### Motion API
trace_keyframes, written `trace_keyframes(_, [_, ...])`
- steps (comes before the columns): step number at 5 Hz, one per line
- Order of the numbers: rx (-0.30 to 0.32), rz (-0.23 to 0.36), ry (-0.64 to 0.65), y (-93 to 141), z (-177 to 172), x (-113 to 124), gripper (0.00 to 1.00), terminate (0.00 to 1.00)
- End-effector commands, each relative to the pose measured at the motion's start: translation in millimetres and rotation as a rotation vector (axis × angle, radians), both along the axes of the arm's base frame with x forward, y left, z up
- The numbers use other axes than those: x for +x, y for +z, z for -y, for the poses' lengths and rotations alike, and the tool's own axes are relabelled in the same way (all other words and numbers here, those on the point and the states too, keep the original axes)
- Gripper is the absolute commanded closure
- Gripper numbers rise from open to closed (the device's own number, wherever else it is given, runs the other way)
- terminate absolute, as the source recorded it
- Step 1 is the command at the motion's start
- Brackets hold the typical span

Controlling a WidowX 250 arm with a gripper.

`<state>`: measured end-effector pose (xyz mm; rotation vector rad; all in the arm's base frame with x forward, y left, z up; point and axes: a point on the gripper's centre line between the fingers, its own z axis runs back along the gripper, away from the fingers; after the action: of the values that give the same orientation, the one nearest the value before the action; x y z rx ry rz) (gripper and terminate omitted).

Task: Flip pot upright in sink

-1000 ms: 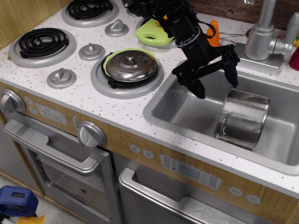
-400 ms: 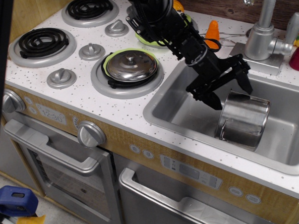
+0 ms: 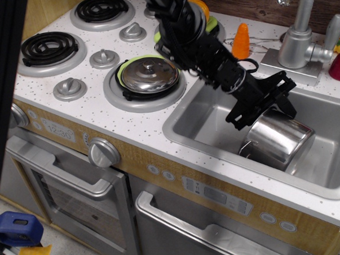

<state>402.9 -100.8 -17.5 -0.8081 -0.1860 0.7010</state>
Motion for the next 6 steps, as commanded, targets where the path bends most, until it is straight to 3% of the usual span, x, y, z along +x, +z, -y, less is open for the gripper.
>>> trace_keyframes(1, [-0.015,0.083,0.042,23,3,-4,1.00,0.00])
trace_keyframes(2, [-0.008,0.112,0.001,16,-4,-6,1.00,0.00])
trace_keyframes(3, [0.201,0.079,-0.091,32,-18,1,1.00,0.00])
trace_keyframes(4, [0.432,0.043,-0.137,58,-26,10,0.00,0.00])
trace_keyframes(5, [0.685,0.088,-0.139,71,-19,17,1.00,0.00])
trace_keyframes(6, [0.837,0.132,-0.172,75,-10,19,1.00,0.00])
